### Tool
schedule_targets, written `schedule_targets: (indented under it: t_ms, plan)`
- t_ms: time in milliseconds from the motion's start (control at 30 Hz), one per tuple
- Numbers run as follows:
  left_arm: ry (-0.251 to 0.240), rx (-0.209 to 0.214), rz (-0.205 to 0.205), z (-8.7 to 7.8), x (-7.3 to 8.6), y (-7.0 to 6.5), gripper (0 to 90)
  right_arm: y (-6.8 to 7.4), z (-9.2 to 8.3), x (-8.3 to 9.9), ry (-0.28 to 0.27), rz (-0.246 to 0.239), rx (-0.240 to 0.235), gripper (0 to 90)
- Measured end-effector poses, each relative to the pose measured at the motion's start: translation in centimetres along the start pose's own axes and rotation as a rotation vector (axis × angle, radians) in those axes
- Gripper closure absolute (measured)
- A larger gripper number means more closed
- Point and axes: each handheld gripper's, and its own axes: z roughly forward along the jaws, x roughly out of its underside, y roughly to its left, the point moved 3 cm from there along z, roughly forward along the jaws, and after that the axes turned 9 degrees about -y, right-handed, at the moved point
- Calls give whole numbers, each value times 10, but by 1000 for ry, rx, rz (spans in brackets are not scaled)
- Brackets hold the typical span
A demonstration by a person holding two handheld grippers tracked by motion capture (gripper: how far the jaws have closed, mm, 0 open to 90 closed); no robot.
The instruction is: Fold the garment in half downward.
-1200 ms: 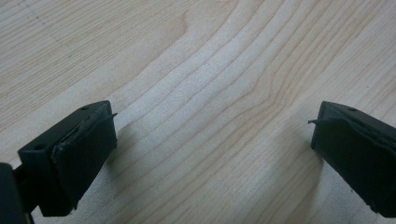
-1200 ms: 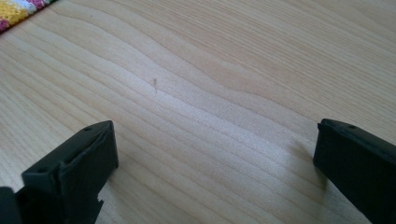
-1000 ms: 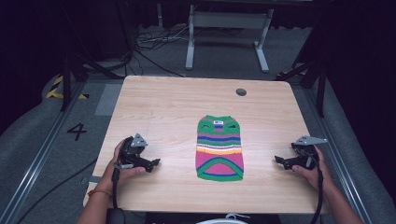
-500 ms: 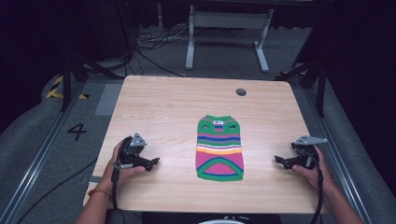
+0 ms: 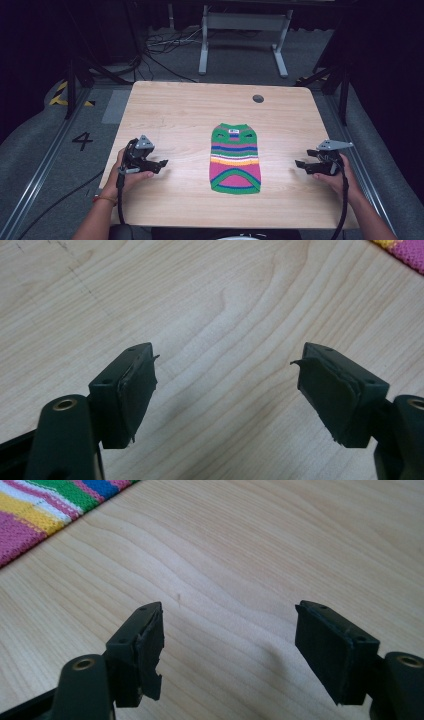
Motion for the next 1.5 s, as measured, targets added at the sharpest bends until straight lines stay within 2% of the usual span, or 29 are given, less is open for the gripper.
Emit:
schedule_targets:
  t_ms: [100,133,267,300,433,567,733,767,867,967,1033,1100,1233,1333,1433,1500]
  plan:
    - [-10,-6,14,-1,-10,0,238,0,0,-15,-16,-7,-7,307]
    - [-15,-19,32,-2,-14,1,239,1,1,-20,-23,-12,-11,308]
    - [-27,-11,26,-1,-22,1,238,4,4,-33,-34,-26,-16,302]
    - [-37,-22,37,-1,-27,0,238,6,7,-42,-36,-45,-14,300]
    - [-48,-17,63,4,-42,1,238,9,12,-55,-47,-55,-18,296]
    - [-53,-15,78,9,-49,-1,238,11,18,-65,-55,-66,-23,296]
    - [-52,-3,81,22,-60,-2,239,13,28,-77,-45,-78,-30,321]
    - [-59,-7,97,27,-64,-3,243,14,30,-79,-46,-83,-34,328]
    - [-53,13,82,35,-68,-4,246,15,35,-83,-41,-92,-40,335]
    - [-52,18,85,44,-74,-5,249,17,45,-90,-47,-93,-51,344]
    - [-58,11,102,50,-78,-7,253,18,49,-95,-53,-96,-55,352]
    - [-48,21,99,59,-84,-8,260,20,55,-100,-60,-88,-64,355]
    - [-64,30,103,71,-94,-11,265,23,67,-107,-58,-98,-75,363]
    - [-64,41,94,83,-100,-12,267,25,75,-111,-57,-120,-82,370]
    - [-86,50,94,97,-107,-14,268,24,84,-114,-58,-107,-82,374]
    - [-83,47,104,101,-107,-15,278,23,88,-116,-64,-95,-89,380]
